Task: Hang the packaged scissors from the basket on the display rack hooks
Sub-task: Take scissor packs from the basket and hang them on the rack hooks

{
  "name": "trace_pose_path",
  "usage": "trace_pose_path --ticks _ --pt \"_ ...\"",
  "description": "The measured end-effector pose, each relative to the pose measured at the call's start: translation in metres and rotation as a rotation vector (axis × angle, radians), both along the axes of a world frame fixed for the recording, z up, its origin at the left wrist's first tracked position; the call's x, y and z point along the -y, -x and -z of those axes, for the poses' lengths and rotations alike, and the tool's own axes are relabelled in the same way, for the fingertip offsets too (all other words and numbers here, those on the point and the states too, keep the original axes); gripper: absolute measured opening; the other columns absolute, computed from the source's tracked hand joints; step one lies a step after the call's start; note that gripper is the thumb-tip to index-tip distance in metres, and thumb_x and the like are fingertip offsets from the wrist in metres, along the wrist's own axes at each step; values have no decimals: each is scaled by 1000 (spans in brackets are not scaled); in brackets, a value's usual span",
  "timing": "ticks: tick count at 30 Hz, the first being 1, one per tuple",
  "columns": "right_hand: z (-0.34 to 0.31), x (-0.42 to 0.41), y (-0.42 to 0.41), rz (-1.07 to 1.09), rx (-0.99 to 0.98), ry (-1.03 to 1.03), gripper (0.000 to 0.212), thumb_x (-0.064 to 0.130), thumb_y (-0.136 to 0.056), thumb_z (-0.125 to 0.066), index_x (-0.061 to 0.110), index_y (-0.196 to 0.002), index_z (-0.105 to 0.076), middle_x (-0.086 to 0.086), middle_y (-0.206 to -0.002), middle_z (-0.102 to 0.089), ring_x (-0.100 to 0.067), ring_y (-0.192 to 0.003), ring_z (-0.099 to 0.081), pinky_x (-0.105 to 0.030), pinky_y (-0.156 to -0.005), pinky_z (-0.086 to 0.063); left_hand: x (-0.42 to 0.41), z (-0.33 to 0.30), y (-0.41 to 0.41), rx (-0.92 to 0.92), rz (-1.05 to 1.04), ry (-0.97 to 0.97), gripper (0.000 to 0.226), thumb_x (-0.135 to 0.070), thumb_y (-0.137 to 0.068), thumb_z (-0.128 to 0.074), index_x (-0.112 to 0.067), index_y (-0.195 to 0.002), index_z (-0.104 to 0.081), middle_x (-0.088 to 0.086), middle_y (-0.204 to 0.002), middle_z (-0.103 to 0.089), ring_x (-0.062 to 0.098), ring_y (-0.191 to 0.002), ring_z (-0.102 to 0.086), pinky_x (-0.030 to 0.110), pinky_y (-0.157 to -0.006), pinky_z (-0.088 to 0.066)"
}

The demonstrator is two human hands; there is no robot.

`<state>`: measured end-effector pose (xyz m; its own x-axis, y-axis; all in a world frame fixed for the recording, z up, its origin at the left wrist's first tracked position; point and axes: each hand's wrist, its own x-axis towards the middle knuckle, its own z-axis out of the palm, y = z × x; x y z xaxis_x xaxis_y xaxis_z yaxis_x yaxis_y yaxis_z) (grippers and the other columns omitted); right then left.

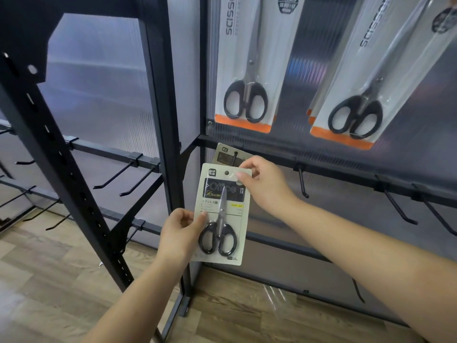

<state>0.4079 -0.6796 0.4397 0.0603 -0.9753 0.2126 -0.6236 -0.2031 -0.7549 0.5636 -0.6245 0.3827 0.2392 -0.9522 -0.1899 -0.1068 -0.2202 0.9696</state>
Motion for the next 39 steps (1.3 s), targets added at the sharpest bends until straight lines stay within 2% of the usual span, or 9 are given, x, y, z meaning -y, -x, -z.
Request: trace_pose_path --ticks 4,16,20,23,26,29,32,35,39 --pt "3 2 -1 1 3 23 2 19 -93 -56 19 -92 -54 17 -76 -50 0 -69 -46 -18 -63 -38 4 2 -1 31 0 3 21 -25 -89 -62 -12 -77 -52 -1 -69 -54 9 -61 -47 23 -54 -36" --pt "15 3 4 50 -26 75 3 17 -92 -58 18 -94 -59 16 -70 -47 0 -63 -45 -4 -56 -36 5 12 4 28 -24 -1 16 -23 -90 -61 -15 -79 -54 -3 -73 -54 8 -66 -49 18 -58 -36" --pt "18 11 4 81 -72 90 4 18 -92 -58 18 -95 -59 18 -72 -46 -1 -67 -46 -4 -57 -35 7 16 6 21 -27 -4 3 -19 -91 -59 -17 -94 -59 0 -94 -64 16 -92 -58 23 -75 -42" --pt "19 17 6 97 -92 98 8 19 -93 -57 16 -100 -59 17 -72 -43 1 -66 -43 -2 -57 -34 4 16 7 26 10 -8 26 -18 -93 -56 -12 -118 -56 -3 -105 -60 13 -103 -54 29 -91 -43" --pt "20 25 4 122 -126 93 18 20 -95 -54 12 -110 -58 13 -79 -46 -8 -74 -45 -15 -57 -31 5 16 9 29 8 4 35 -17 -93 -56 -11 -127 -52 0 -118 -58 11 -108 -51 25 -95 -39" --pt "17 32 3 143 -171 81 23 20 -96 -51 9 -116 -57 1 -97 -53 -13 -86 -46 -21 -70 -30 5 15 10 30 4 7 36 -15 -94 -55 -11 -129 -51 0 -121 -57 9 -105 -50 23 -94 -37" --pt "16 36 5 140 -205 84 21 17 -98 -48 9 -113 -59 -6 -108 -60 -16 -90 -51 -25 -74 -35 5 13 11 22 15 10 35 -14 -94 -54 -12 -129 -50 -2 -118 -57 7 -104 -49 21 -92 -35" --pt "15 36 6 156 -234 82 26 14 -98 -45 9 -118 -61 -8 -115 -64 -22 -103 -57 -26 -79 -40 3 11 13 27 32 13 32 -15 -94 -54 -13 -126 -52 -5 -112 -57 7 -103 -50 21 -91 -36" --pt "14 21 8 129 -289 84 31 11 -99 -42 12 -126 -58 -8 -116 -65 -25 -107 -58 -37 -87 -48 -3 9 14 58 43 11 29 -15 -94 -54 -13 -123 -53 -6 -106 -57 8 -102 -51 22 -90 -36"
